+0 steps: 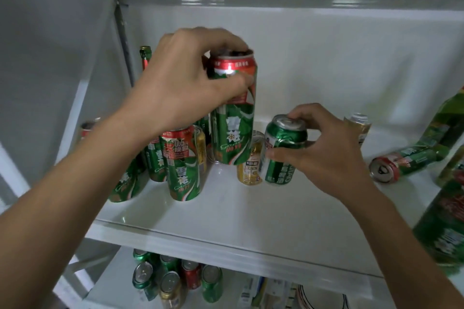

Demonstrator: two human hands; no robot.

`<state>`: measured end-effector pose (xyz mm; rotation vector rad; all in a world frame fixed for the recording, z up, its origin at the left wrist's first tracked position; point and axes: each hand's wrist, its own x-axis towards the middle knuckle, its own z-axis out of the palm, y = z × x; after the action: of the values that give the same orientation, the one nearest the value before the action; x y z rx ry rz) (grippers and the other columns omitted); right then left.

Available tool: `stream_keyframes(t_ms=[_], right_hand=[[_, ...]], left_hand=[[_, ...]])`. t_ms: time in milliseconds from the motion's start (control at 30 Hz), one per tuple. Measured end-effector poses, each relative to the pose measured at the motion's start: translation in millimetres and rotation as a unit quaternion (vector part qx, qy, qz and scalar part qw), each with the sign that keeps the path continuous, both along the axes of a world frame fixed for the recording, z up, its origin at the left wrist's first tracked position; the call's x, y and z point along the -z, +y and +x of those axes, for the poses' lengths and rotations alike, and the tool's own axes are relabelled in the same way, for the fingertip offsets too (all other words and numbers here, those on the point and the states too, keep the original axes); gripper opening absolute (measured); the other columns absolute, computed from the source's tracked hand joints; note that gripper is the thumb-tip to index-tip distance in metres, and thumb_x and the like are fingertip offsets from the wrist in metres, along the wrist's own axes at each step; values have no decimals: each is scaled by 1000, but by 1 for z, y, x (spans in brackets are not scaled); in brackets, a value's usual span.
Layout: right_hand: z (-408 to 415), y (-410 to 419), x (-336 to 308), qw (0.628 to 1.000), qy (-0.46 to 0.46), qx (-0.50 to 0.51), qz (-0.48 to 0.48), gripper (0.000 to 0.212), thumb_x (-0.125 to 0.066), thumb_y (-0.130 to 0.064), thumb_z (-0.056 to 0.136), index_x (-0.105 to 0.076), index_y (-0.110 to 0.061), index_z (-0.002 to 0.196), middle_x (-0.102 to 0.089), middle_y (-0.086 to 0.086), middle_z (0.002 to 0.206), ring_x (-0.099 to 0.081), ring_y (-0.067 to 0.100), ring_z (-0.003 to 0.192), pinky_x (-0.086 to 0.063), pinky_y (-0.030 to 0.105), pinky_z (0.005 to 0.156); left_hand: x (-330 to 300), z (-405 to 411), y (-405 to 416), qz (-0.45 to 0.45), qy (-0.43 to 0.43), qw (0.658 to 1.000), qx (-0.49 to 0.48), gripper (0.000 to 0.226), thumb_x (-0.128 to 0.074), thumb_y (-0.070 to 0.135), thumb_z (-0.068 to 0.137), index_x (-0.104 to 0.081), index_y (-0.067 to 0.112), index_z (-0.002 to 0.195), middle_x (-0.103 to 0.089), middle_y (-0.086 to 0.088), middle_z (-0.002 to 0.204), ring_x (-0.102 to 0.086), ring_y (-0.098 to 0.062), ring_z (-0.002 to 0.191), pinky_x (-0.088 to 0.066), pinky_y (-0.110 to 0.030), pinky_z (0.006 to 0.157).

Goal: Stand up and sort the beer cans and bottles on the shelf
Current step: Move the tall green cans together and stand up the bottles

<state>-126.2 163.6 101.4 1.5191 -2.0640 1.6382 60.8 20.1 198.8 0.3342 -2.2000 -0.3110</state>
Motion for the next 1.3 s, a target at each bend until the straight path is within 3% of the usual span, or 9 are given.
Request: stream_keyframes(t_ms=[100,233,400,567,700,833,1000,1167,1300], right_hand=[[6,2,17,1000,3,-8,17,57,-95,-36,51,-64,-31,99,-70,-19,98,-65,2,99,-61,42,81],[13,1,35,999,17,-14,47,59,-97,-33,52,-64,-30,100,-69,-17,100,-65,3,95,-59,36,80],[19,-4,53,997,25,-11,67,63,-98,-29,55,-61,-36,105,-64,-21,104,-63,-3,98,-53,14,80],[22,-8,61,998,-8,-10,62,62,-97,-25,57,-62,-34,108,-64,-18,108,-63,2,100,-57,24,86],[21,-12,63,998,-19,-9,64,61,-95,-25,60,-61,-35,110,-64,-18,111,-63,3,102,-57,27,89],[19,-14,68,997,-21,-9,69,60,-92,-27,65,-58,-38,113,-61,-20,114,-61,0,106,-54,23,91],[20,-11,67,996,-23,-23,88,60,-89,-26,73,-54,-40,120,-58,-19,121,-58,-2,111,-51,20,95],[18,23,51,994,-9,-35,107,63,-79,-32,87,-43,-50,135,-47,-29,139,-47,-7,129,-44,25,110],[19,81,15,999,32,-24,24,44,-72,-37,90,-56,-41,130,-56,-23,137,-53,4,133,-47,24,109]], left_hand=[[24,7,1,9,-33,999,1,40,-79,38,82,-71,30,121,-71,9,112,-67,-1,95,-57,-24,84],[56,2,-1,9,-86,996,3,36,-84,34,78,-75,25,111,-69,6,101,-65,-9,90,-55,-34,83],[73,-3,-1,-10,-151,988,-31,36,-76,44,77,-69,30,109,-63,10,104,-60,-12,90,-53,-39,77],[75,-4,-2,-47,-197,976,-75,39,-66,55,77,-64,37,112,-65,15,110,-63,-17,93,-51,-36,73],[71,-4,-11,-53,-225,970,-74,43,-56,56,78,-63,34,114,-68,12,107,-63,-18,99,-48,-39,82],[67,-5,-19,-66,-268,959,-65,42,-55,57,86,-59,35,122,-67,14,116,-59,-16,111,-40,-42,92],[67,-6,-25,-18,-268,963,-8,32,-65,53,90,-57,39,119,-64,17,112,-61,-10,105,-49,-46,95],[56,-4,-37,5,-236,971,38,57,-46,79,85,-56,43,129,-60,20,123,-59,-5,116,-52,-37,97],[44,-8,-41,32,-169,983,56,56,-45,75,86,-60,42,129,-60,20,127,-60,-2,118,-52,-38,100]])
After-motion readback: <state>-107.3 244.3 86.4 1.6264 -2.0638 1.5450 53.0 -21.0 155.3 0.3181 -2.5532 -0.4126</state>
